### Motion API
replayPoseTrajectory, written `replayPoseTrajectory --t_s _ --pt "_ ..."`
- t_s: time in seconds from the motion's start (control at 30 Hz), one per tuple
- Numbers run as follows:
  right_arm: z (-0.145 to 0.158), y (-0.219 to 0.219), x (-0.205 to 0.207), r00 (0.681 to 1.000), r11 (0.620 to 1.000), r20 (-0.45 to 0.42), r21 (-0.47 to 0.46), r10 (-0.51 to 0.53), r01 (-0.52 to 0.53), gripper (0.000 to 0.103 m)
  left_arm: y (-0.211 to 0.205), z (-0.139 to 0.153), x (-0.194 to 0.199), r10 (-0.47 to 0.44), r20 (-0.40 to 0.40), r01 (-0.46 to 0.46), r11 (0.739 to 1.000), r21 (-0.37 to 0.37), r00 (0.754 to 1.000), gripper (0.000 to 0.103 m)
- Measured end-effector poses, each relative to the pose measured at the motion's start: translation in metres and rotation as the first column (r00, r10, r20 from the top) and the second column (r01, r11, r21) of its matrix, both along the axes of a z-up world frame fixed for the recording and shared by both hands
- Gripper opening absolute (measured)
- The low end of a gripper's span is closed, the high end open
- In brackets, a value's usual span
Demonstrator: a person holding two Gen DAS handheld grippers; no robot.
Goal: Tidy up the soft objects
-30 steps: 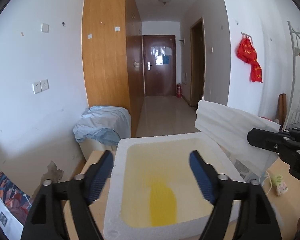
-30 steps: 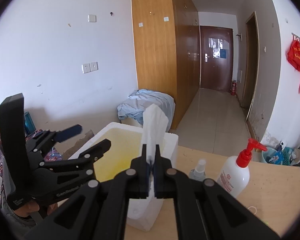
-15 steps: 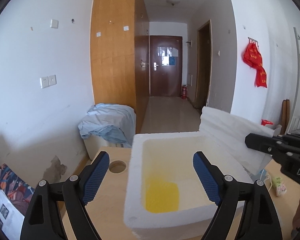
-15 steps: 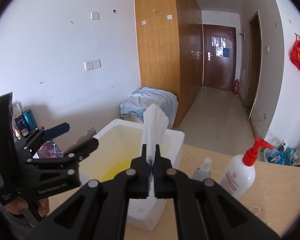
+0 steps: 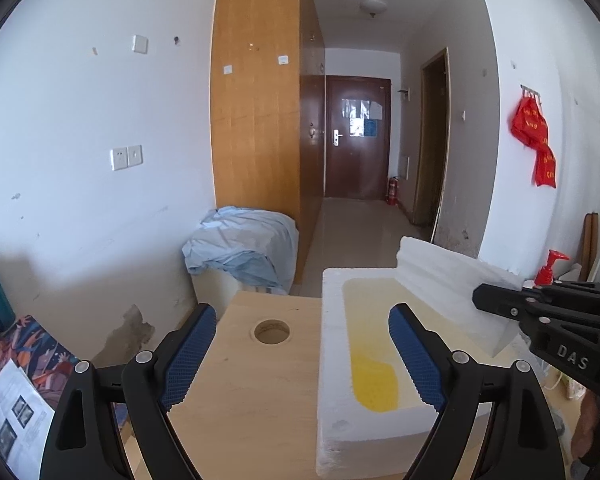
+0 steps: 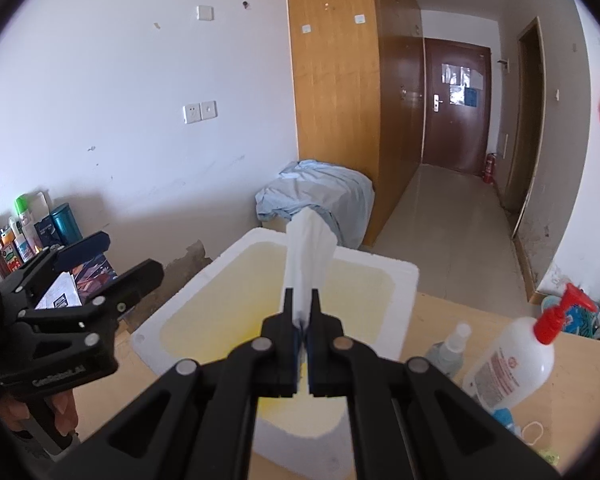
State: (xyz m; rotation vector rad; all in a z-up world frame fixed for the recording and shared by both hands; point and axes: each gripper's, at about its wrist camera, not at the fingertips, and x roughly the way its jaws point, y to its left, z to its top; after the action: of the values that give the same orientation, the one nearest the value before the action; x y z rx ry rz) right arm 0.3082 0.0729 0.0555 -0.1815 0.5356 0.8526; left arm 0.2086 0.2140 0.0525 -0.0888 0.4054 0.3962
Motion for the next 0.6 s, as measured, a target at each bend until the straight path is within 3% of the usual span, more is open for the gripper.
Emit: replayPoseTrajectory --t_s 0.1,0.17,0.2,0.27,0.33,0.6 --pt "-0.0012 0.0021 -0.0006 1.000 1.000 0.002 0.002 0.013 -0.013 0.005 0.0020 0.0002 -0.0032 0.006 0.010 -0.006 1.000 -0.005 1.000 0.089" --pt "-0.0012 0.0010 -0.0007 1.000 1.000 0.008 0.004 0.010 -0.010 0.012 0.0031 0.0009 -0.0031 0.006 0.008 -0.006 1.000 -0.006 1.000 0.089" --pt "-0.0011 0.0007 -0.0001 1.000 1.000 0.007 0.006 0.008 -0.008 0.021 0.0027 0.0011 -0.0030 0.007 0.007 -0.007 1.000 -0.005 1.000 0.089" --pt "-0.0014 0.0003 0.0008 1.000 1.000 0.003 0.005 0.000 0.000 0.053 0.0044 0.0009 -0.0050 0.006 0.007 -0.006 1.000 -0.008 1.000 0.089" --pt "-0.0016 -0.0009 -0.0012 1.000 1.000 0.002 0.005 0.008 -0.008 0.068 0.0064 0.0014 -0.0072 0.012 0.010 -0.012 1.000 -0.009 1.000 0.089" --pt "0.0015 -0.0019 -0.0075 1.000 1.000 0.024 0.017 0.000 0.000 0.075 0.0046 0.0022 -0.0101 0.008 0.011 -0.008 1.000 -0.006 1.000 0.089"
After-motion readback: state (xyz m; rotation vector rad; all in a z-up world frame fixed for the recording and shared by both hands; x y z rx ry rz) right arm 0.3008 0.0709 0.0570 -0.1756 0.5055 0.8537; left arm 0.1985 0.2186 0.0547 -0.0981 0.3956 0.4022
